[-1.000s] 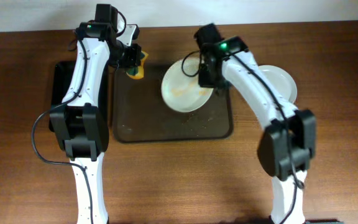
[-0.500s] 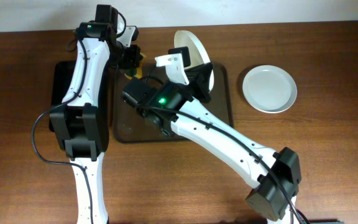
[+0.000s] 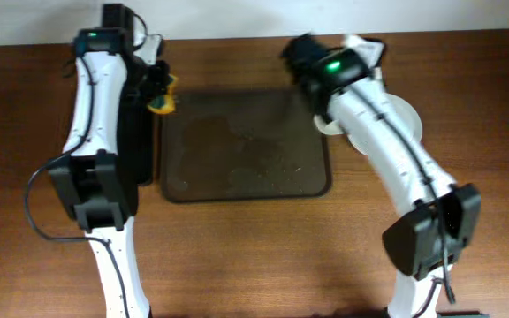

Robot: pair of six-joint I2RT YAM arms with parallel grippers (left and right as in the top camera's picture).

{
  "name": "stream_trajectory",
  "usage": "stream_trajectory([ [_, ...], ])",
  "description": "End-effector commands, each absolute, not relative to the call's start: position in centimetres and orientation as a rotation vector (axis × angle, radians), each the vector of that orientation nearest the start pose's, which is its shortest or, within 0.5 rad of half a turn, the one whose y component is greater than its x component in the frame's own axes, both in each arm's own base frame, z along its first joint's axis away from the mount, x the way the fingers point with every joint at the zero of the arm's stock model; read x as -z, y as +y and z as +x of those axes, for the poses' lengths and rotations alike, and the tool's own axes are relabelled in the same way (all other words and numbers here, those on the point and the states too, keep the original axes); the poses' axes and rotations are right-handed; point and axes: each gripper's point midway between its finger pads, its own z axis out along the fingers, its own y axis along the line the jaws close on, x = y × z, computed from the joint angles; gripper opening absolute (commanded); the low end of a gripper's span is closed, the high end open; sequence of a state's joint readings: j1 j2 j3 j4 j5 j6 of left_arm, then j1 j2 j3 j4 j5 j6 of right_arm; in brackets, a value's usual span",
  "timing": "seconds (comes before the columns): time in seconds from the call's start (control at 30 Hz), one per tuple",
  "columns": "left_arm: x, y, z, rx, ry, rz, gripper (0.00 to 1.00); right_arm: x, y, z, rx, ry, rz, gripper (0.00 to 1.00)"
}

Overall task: Clean dirty plates on tray and stack at the side
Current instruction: 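Carry the third plate right with the right gripper onto the stack, then lower the sponge into the black tray and open the left gripper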

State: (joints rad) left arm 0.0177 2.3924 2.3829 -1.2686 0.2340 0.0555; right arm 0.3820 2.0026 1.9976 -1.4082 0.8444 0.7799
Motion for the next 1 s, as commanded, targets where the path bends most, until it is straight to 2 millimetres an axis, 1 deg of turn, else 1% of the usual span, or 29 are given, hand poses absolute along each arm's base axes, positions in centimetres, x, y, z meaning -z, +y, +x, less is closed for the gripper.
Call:
stream_trajectory([
  [0.0,-15.7,3.5,52.1,-0.035,2.791,-0.105,0.00,-20.6,-3.4,42.1,0.514,2.590,0.794,0.04],
  [0.07,-15.5,5.7,52.0,-0.084,2.792,-0.166,0.00,-19.2,-8.8,41.5,0.558,2.601,0.940,0.04],
  [0.1,-15.6,6.4,51.9,-0.092,2.791,-0.184,0.00,-18.3,-11.0,41.4,0.581,2.602,1.002,0.04],
  [0.13,-15.6,6.9,51.9,-0.095,2.788,-0.197,0.00,-17.3,-12.2,41.9,0.581,2.606,1.018,0.04],
  [0.17,-15.5,7.5,52.0,-0.104,2.781,-0.210,0.00,-15.5,-12.3,43.0,0.538,2.656,0.966,0.04],
  [0.2,-15.4,8.0,52.0,-0.128,2.781,-0.220,0.00,-14.1,-12.3,43.5,0.532,2.685,0.959,0.04],
  [0.23,-15.2,8.6,51.9,-0.162,2.784,-0.231,0.00,-11.5,-11.6,43.6,0.499,2.757,0.962,0.04],
  [0.27,-14.9,8.6,51.9,-0.162,2.791,-0.232,0.00,-9.4,-10.7,43.6,0.437,2.822,0.969,0.04],
  [0.3,-14.7,8.6,51.9,-0.162,2.796,-0.233,0.00,-7.8,-9.9,43.4,0.389,2.880,0.977,0.04],
  [0.33,-14.6,8.6,51.9,-0.162,2.798,-0.233,0.00,-7.5,-9.8,43.2,0.386,2.898,0.979,0.04],
  [0.37,-14.6,8.6,51.9,-0.162,2.798,-0.232,0.00,-7.4,-9.7,42.8,0.392,2.915,0.981,0.05],
  [0.4,-14.6,8.6,51.9,-0.162,2.799,-0.232,0.00,-7.1,-8.7,42.7,0.310,2.986,0.880,0.31],
  [0.43,-14.6,8.7,51.9,-0.162,2.798,-0.232,0.00,-7.0,-7.8,42.6,0.229,3.036,0.812,0.49],
  [0.47,-14.6,8.7,51.9,-0.166,2.799,-0.233,0.00,-7.0,-7.6,42.1,0.221,3.058,0.807,0.54],
  [0.5,-14.6,8.9,51.7,-0.184,2.803,-0.236,0.00,-7.1,-7.5,41.8,0.224,3.071,0.804,0.55],
  [0.53,-14.6,9.2,51.5,-0.215,2.810,-0.241,0.00,-7.7,-7.4,41.5,0.218,3.083,0.775,0.56],
  [0.57,-14.5,9.5,51.2,-0.242,2.819,-0.245,0.00,-8.6,-7.4,41.4,0.213,3.070,0.768,0.57],
  [0.6,-14.4,9.6,50.9,-0.250,2.829,-0.246,0.00,-9.9,-7.3,41.4,0.194,3.044,0.765,0.57],
  [0.63,-13.7,9.5,50.5,-0.250,2.855,-0.245,0.00,-11.4,-6.9,41.4,0.151,3.012,0.760,0.57],
  [0.7,-11.3,9.5,49.9,-0.253,2.901,-0.244,0.00,-13.2,-6.6,41.4,0.112,2.971,0.753,0.57],
  [0.77,-9.2,9.8,49.3,-0.262,2.935,-0.253,0.00,-13.7,-6.4,41.1,0.100,2.969,0.753,0.57],
  [0.8,-8.2,10.0,48.7,-0.263,2.962,-0.261,0.00,-13.7,-6.3,40.9,0.096,2.978,0.754,0.57],
  [0.83,-7.8,10.2,48.3,-0.263,2.977,-0.269,0.00,-13.7,-6.3,40.9,0.097,2.981,0.755,0.57],
  [0.9,-6.4,11.2,46.9,-0.260,3.014,-0.375,0.00,-13.7,-6.3,40.8,0.097,2.982,0.754,0.57],
  [0.93,-5.4,12.0,45.8,-0.257,3.043,-0.434,0.00,-13.7,-6.3,40.8,0.097,2.982,0.754,0.57],
  [0.97,-5.2,12.2,45.5,-0.258,3.050,-0.441,0.03,-13.7,-6.3,40.8,0.097,2.982,0.754,0.58],
])
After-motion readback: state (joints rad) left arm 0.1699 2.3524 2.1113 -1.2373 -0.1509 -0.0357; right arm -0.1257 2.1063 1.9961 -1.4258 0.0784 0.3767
